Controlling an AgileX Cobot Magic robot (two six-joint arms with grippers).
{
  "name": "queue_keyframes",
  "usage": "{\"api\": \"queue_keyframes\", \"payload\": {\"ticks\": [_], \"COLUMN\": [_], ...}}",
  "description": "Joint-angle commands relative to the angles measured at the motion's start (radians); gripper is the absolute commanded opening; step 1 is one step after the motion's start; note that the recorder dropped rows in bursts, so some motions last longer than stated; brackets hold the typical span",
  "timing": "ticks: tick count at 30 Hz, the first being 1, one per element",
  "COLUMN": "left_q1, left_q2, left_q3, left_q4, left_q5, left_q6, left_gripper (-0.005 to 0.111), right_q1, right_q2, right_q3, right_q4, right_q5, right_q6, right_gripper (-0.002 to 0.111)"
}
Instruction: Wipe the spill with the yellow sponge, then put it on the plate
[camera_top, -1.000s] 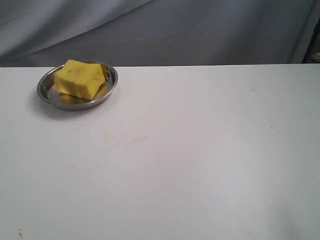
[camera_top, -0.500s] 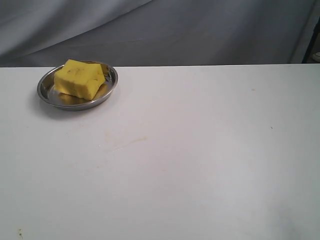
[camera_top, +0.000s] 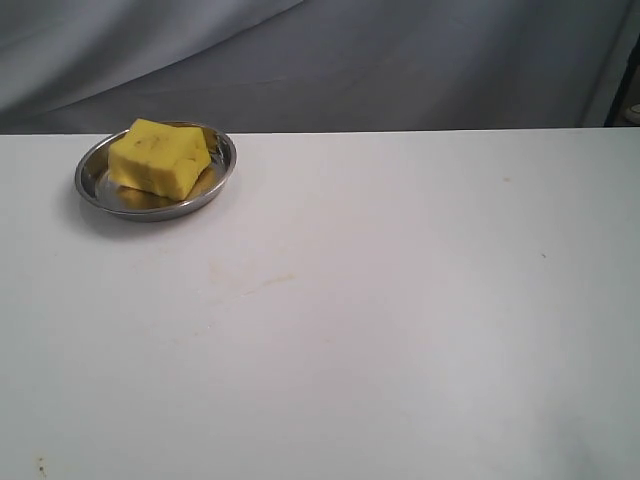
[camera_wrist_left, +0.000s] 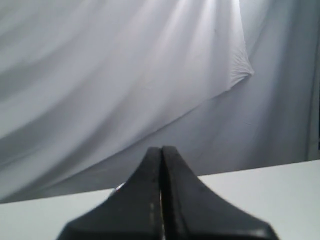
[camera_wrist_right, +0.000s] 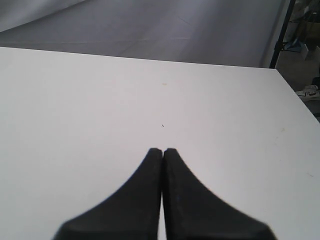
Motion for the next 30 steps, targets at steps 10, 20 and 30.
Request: {"api": "queue_keyframes", "payload": {"ticks": [10, 20, 30], "left_q1": [0.011, 0.011, 0.011], "left_q2": [-0.005, -0.005, -0.005], "left_q3": [0.002, 0.107, 0.311], "left_q4": [0.033, 0.196, 0.253], "left_q5": [-0.068, -0.112, -0.174], "left_q6": [0.042, -0.228, -0.295], "left_gripper": [0.000, 0.000, 0.000], "right_q1": [0.001, 0.001, 0.001], "right_q2": [-0.004, -0.004, -0.004], "right_q3": [0.004, 0.004, 0.004], "right_q4": [0.004, 0.004, 0.004], "right_q5": [-0.003, -0.003, -0.003], "right_q6": [-0.002, -0.002, -0.002], "right_gripper": [0.000, 0.000, 0.000]}}
